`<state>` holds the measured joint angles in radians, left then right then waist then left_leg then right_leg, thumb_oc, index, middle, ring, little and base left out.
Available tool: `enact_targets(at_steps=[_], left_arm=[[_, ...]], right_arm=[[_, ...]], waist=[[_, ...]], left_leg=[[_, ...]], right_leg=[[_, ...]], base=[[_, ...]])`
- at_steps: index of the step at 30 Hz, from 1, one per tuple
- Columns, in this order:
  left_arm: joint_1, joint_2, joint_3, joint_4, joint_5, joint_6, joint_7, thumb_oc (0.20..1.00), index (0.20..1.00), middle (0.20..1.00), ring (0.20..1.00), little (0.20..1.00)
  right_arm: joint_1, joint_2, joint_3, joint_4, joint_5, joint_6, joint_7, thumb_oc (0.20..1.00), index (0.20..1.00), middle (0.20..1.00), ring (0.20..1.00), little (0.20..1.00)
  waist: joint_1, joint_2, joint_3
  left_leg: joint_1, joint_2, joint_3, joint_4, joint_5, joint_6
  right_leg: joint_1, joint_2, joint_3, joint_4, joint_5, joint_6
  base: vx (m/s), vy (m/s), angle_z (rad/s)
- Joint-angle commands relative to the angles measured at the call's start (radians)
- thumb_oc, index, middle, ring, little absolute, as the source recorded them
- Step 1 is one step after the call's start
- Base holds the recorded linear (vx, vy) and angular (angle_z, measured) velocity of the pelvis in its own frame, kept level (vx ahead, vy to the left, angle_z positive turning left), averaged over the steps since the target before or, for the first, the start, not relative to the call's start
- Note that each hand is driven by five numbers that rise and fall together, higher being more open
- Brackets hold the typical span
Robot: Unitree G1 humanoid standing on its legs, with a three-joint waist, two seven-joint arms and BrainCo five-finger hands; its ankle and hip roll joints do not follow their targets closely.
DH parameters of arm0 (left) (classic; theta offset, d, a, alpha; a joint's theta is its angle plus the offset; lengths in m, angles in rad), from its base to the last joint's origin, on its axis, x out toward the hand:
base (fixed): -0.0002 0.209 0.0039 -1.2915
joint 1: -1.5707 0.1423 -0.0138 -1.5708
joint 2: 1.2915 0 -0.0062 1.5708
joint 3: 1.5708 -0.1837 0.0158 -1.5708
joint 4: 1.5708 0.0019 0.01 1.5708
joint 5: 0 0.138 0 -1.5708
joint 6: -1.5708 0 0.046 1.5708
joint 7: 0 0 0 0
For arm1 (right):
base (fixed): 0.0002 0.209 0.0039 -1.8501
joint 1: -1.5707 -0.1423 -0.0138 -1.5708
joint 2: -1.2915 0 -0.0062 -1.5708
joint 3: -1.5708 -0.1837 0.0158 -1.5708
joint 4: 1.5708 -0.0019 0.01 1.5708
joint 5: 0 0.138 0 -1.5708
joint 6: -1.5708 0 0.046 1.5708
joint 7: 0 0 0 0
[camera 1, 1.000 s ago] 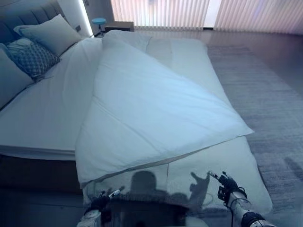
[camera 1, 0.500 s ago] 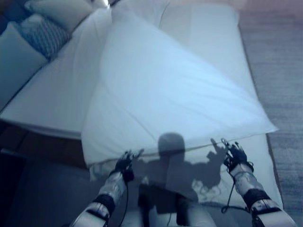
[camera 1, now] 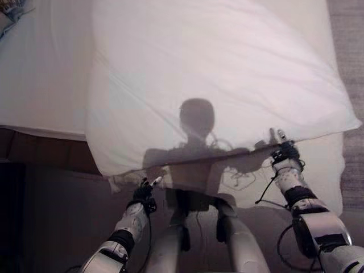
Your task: Make the bed
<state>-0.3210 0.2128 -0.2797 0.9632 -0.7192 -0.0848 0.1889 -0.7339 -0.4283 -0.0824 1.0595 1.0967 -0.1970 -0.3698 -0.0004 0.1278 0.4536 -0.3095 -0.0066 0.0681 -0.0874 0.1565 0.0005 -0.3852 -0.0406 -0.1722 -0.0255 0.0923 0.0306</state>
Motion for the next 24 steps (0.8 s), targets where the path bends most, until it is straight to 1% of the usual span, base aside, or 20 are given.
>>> enact_targets(at_steps=[1,4,5,6,8,9,11,12,13,17,18,20,21,22,23,24], left_arm=[[0.052,0.001,-0.038,0.032,0.072,-0.001,0.001,1.0,1.0,1.0,1.0,1.0],[0.069,0.002,-0.05,0.044,0.091,0.002,-0.005,1.0,1.0,1.0,1.0,1.0],[0.084,0.006,-0.053,0.06,0.104,0.005,-0.011,1.0,1.0,1.0,1.0,1.0],[0.083,0.005,-0.053,0.06,0.105,0.004,-0.011,1.0,1.0,1.0,1.0,1.0],[0.103,0.005,-0.054,0.067,0.107,0.002,-0.015,1.0,1.0,1.0,1.0,1.0],[0.103,0.005,-0.054,0.066,0.107,0.001,-0.015,1.0,1.0,1.0,1.0,1.0],[0.113,0.007,-0.056,0.06,0.103,-0.002,-0.018,1.0,1.0,1.0,1.0,1.0],[0.118,0.007,-0.058,0.051,0.1,-0.004,-0.02,1.0,1.0,1.0,1.0,1.0],[0.119,0.006,-0.061,0.048,0.1,-0.004,-0.021,1.0,1.0,1.0,1.0,1.0],[0.12,0.004,-0.072,0.023,0.093,-0.01,-0.019,1.0,1.0,1.0,1.0,1.0],[0.122,0.007,-0.083,0.008,0.094,-0.011,-0.02,1.0,1.0,1.0,1.0,1.0],[0.121,0.007,-0.089,-0.004,0.093,-0.013,-0.019,1.0,1.0,1.0,1.0,1.0],[0.12,0.009,-0.094,-0.011,0.092,-0.013,-0.02,1.0,1.0,1.0,1.0,1.0],[0.119,0.011,-0.1,-0.019,0.091,-0.013,-0.021,1.0,1.0,1.0,1.0,1.0],[0.119,0.01,-0.099,-0.019,0.091,-0.012,-0.021,1.0,1.0,1.0,1.0,1.0],[0.124,0.014,-0.113,-0.048,0.086,-0.017,-0.022,1.0,1.0,1.0,1.0,1.0]], right_arm=[[-0.097,-0.063,-0.047,0.068,0.073,-0.068,-0.046,1.0,1.0,1.0,1.0,1.0],[-0.128,-0.089,-0.05,0.1,0.082,-0.064,-0.043,1.0,1.0,1.0,1.0,1.0],[-0.148,-0.12,-0.047,0.12,0.072,-0.058,-0.044,1.0,1.0,1.0,1.0,1.0],[-0.15,-0.122,-0.046,0.123,0.072,-0.057,-0.042,1.0,1.0,1.0,1.0,1.0],[-0.185,-0.155,-0.035,0.133,0.056,-0.056,-0.037,1.0,1.0,1.0,1.0,1.0],[-0.186,-0.156,-0.035,0.133,0.056,-0.056,-0.037,1.0,1.0,1.0,1.0,1.0],[-0.212,-0.179,-0.03,0.133,0.056,-0.066,-0.032,1.0,1.0,1.0,1.0,1.0],[-0.224,-0.189,-0.024,0.13,0.053,-0.07,-0.033,1.0,1.0,1.0,1.0,1.0],[-0.233,-0.199,-0.021,0.129,0.05,-0.071,-0.03,1.0,1.0,1.0,1.0,1.0],[-0.285,-0.236,0.022,0.099,0.024,-0.084,-0.033,1.0,1.0,1.0,1.0,1.0],[-0.317,-0.261,0.059,0.099,-0.004,-0.075,-0.034,1.0,1.0,1.0,1.0,1.0],[-0.339,-0.272,0.077,0.103,-0.016,-0.063,-0.03,1.0,1.0,1.0,1.0,1.0],[-0.363,-0.289,0.106,0.126,-0.041,-0.044,-0.026,0.567,0.567,0.567,0.567,0.567],[-0.392,-0.31,0.135,0.154,-0.064,-0.02,-0.022,0.2,0.2,0.2,0.2,0.2],[-0.394,-0.311,0.137,0.156,-0.063,-0.02,-0.021,0.2,0.2,0.2,0.2,0.2],[-0.434,-0.329,0.17,0.175,-0.09,0.005,-0.016,0.2,0.2,0.2,0.2,0.2]], waist=[[0.022,-0.015,-0.028],[0.027,-0.006,-0.024],[0.03,0.0,-0.018],[0.03,0.001,-0.019],[0.034,0.009,-0.012],[0.033,0.009,-0.012],[0.036,0.015,-0.008],[0.036,0.017,-0.005],[0.036,0.019,-0.004],[0.033,0.019,0.003],[0.033,0.017,0.006],[0.031,0.016,0.009],[0.032,0.014,0.011],[0.032,0.013,0.014],[0.032,0.014,0.014],[0.034,0.012,0.019]], left_leg=[[0.012,-0.026,0.012,0.006,-0.038,-0.058],[0.001,-0.027,0.008,0.003,-0.032,-0.059],[-0.005,-0.027,0.005,0.001,-0.032,-0.06],[-0.007,-0.027,0.005,0.001,-0.031,-0.06],[-0.015,-0.025,0.002,0.0,-0.036,-0.062],[-0.019,-0.025,0.003,0.0,-0.031,-0.061],[-0.022,-0.025,0.0,0.0,-0.037,-0.062],[-0.029,-0.026,0.0,0.0,-0.029,-0.062],[-0.026,-0.024,-0.002,0.0,-0.036,-0.063],[-0.037,-0.023,-0.003,0.0,-0.031,-0.065],[-0.035,-0.021,-0.005,0.0,-0.037,-0.067],[-0.04,-0.022,-0.005,0.0,-0.031,-0.067],[-0.041,-0.021,-0.006,0.0,-0.03,-0.068],[-0.042,-0.021,-0.007,0.0,-0.029,-0.069],[-0.038,-0.02,-0.008,0.0,-0.034,-0.07],[-0.043,-0.02,-0.01,0.0,-0.028,-0.07]], right_leg=[[-0.033,-0.028,0.028,0.088,0.019,0.071],[-0.046,-0.03,0.023,0.088,0.023,0.07],[-0.054,-0.029,0.02,0.088,0.024,0.071],[-0.056,-0.029,0.02,0.088,0.025,0.071],[-0.064,-0.029,0.016,0.092,0.018,0.074],[-0.068,-0.029,0.016,0.091,0.024,0.073],[-0.074,-0.029,0.013,0.096,0.017,0.075],[-0.081,-0.03,0.012,0.096,0.025,0.074],[-0.081,-0.03,0.011,0.1,0.016,0.075],[-0.095,-0.03,0.008,0.105,0.02,0.075],[-0.096,-0.029,0.005,0.112,0.011,0.075],[-0.101,-0.03,0.003,0.114,0.017,0.073],[-0.104,-0.03,0.003,0.118,0.015,0.073],[-0.108,-0.03,0.002,0.123,0.014,0.072],[-0.106,-0.03,0.002,0.125,0.008,0.073],[-0.113,-0.031,0.0,0.132,0.01,0.071]], base=[[-0.01,-0.001,0.1],[0.02,-0.008,0.14],[-0.01,-0.01,0.06],[0.01,-0.012,0.03],[0.01,-0.008,0.02],[0.0,0.0,0.0],[0.0,0.0,0.0],[0.03,-0.019,-0.04],[-0.01,-0.013,-0.04],[0.02,-0.026,-0.04],[0.01,-0.039,-0.02],[0.0,-0.015,-0.01],[0.0,0.0,0.0],[0.01,-0.023,0.04],[0.0,-0.041,0.05],[0.01,-0.042,0.03]])
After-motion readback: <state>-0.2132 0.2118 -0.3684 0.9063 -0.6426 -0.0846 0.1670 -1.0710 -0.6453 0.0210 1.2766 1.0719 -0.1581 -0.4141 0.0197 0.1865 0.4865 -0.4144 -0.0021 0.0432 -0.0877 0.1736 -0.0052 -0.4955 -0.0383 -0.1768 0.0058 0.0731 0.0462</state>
